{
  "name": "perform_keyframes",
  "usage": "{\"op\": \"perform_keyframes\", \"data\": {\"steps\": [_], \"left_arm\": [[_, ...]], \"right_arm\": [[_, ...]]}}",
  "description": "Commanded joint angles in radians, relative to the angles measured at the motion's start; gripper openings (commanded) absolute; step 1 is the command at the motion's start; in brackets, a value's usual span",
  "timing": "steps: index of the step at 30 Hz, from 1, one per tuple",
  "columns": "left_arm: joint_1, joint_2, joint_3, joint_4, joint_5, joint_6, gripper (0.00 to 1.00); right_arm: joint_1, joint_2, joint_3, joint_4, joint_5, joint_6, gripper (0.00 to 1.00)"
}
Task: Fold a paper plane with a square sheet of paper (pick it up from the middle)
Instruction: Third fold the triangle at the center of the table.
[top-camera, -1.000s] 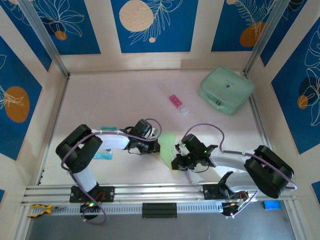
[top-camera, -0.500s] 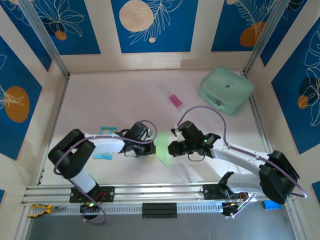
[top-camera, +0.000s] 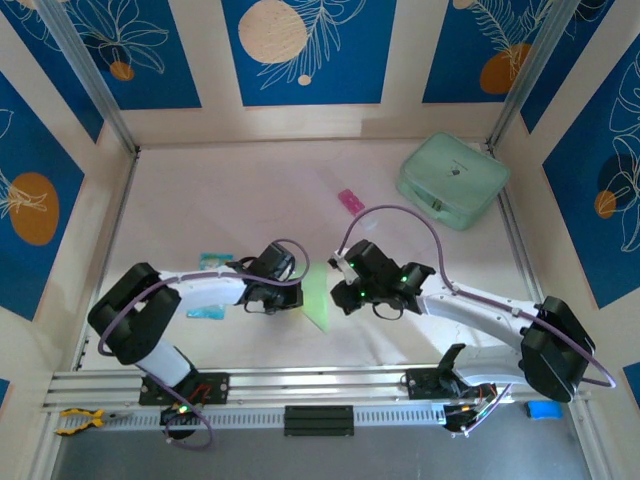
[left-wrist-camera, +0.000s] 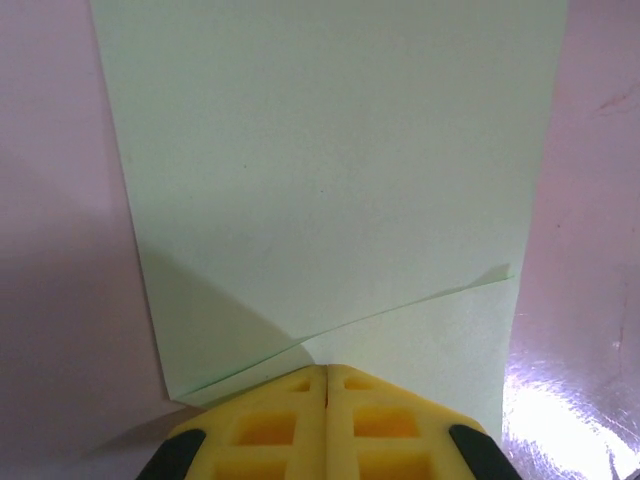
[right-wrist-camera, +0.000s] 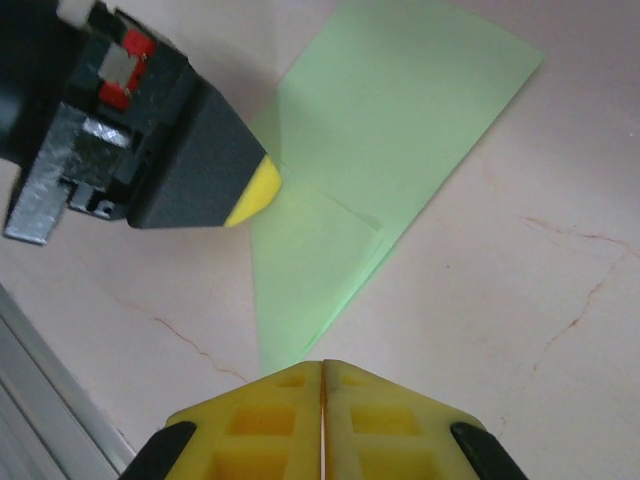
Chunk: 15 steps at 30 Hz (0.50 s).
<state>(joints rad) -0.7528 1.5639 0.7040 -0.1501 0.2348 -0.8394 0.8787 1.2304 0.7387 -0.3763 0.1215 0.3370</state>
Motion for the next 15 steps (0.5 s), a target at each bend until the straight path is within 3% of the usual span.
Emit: {"op": "perform_keyframes", "data": {"steps": [1,15], "left_arm": [[0.006,-0.02,0.006,-0.096,-0.061,-0.01,0.03],[0.003,-0.095,-0.03,-0.148,-0.103,-0.047,0.04]], "right_arm": [[0.027,0.002,0.027,-0.019,0.051,-0.08,0.11],[0.072,-0.046,0.018,-0.023,0.148,-0.103,0.1]]}}
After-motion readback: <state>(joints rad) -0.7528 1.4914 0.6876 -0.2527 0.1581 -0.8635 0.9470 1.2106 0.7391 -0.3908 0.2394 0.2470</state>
